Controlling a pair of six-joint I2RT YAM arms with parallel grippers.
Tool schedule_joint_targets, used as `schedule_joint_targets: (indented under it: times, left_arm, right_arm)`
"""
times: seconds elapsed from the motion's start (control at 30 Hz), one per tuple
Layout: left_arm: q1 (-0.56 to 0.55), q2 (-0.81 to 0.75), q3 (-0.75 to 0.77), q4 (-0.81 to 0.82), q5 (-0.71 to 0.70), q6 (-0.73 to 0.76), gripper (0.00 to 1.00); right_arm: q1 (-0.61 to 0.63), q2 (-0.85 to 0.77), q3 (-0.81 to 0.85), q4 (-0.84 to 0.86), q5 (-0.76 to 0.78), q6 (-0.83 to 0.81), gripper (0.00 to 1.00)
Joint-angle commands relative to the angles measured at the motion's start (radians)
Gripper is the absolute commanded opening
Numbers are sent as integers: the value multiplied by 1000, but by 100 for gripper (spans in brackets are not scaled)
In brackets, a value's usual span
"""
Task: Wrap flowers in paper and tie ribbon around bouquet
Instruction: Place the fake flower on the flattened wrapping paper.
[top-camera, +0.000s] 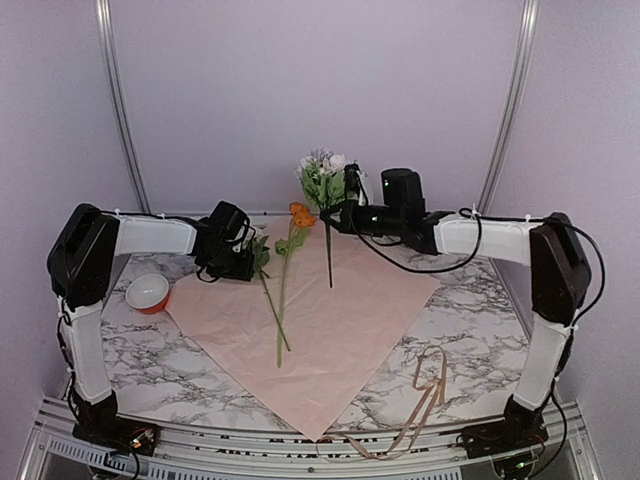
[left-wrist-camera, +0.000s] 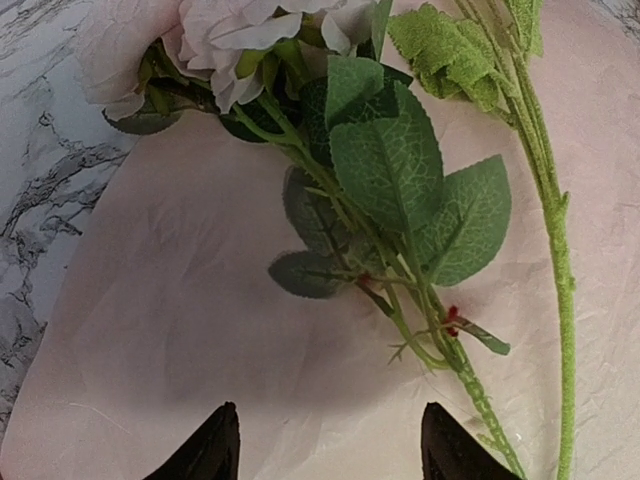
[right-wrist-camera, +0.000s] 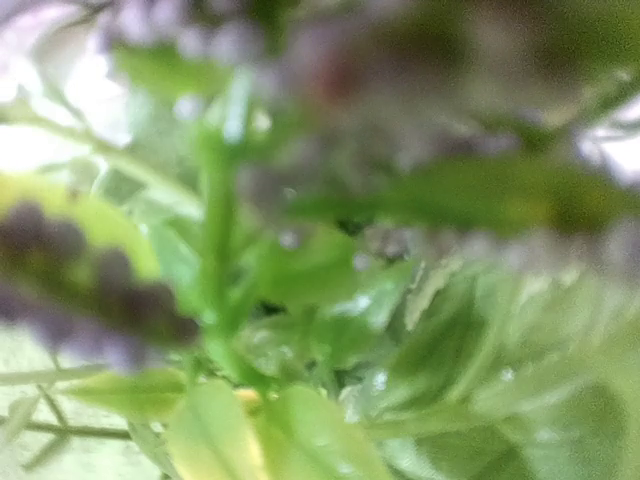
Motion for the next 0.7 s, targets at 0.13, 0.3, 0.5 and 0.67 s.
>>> schedule_joint_targets:
  times: [0.13, 0.3, 0.5, 0.67]
  left_arm:
    - [4, 132, 112, -50, -50, -5, 52]
    - [-3, 218, 186, -51, -4, 9, 51]
    - [-37, 274, 254, -41, 24, 43, 51]
    - [-57, 314, 320, -42, 22, 53, 51]
  right_arm:
    - [56, 296, 118, -43, 13, 472, 0]
    - [68, 413, 111, 31, 7, 577, 0]
    - [77, 478, 160, -9, 24, 522, 8]
    - [77, 457, 158, -39, 39, 485, 22]
